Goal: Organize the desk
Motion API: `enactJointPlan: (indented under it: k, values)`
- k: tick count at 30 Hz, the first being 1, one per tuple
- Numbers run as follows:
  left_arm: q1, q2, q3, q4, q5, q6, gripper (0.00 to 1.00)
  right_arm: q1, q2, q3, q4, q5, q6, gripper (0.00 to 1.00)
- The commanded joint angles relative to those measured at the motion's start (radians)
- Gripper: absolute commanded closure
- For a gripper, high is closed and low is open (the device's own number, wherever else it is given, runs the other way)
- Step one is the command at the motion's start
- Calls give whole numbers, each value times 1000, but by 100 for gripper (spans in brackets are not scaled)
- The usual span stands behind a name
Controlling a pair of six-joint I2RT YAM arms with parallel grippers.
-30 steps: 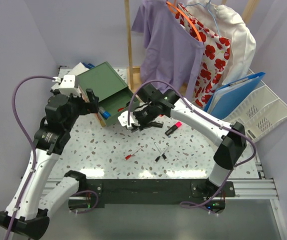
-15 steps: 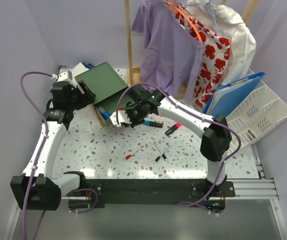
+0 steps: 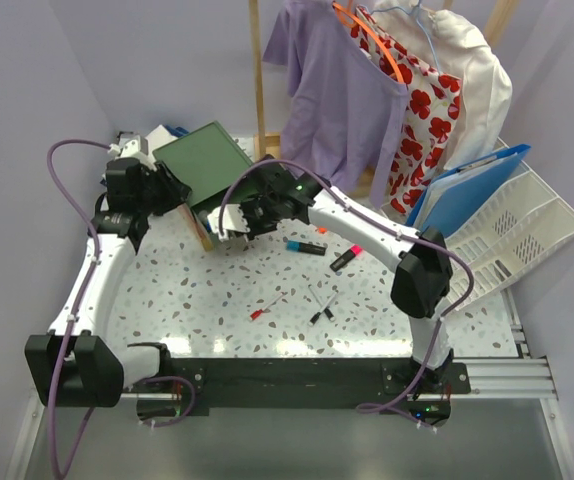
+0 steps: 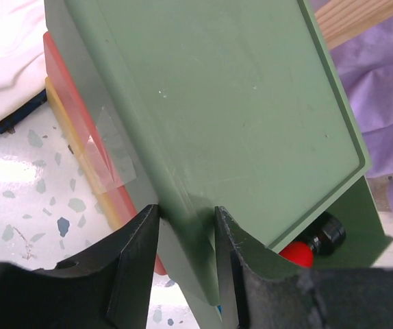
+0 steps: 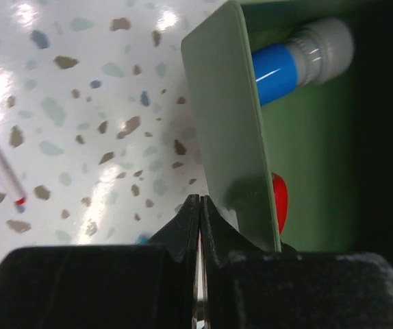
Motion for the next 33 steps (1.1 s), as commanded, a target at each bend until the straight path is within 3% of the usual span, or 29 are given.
enactJointPlan:
  k: [1, 5, 12, 16, 25, 33]
  values:
    - [0, 34, 6, 10, 55, 44, 61, 2, 55, 86, 200, 109, 137, 100]
    - [0, 40, -6, 16, 70, 45, 62, 2, 83, 98, 339, 195, 281, 100]
    - [0, 43, -5, 23, 70, 36, 62, 2, 89, 34, 513, 330, 447, 75]
    - [0, 48, 4, 22, 76, 27, 61, 1, 57, -31, 560, 358, 476, 56]
    - [0, 45, 28, 17, 69, 18, 57, -10, -129, -207, 513, 177, 643, 51]
    - [0, 39, 23, 22, 70, 7, 57, -29, -186, -281, 590, 201, 958, 40]
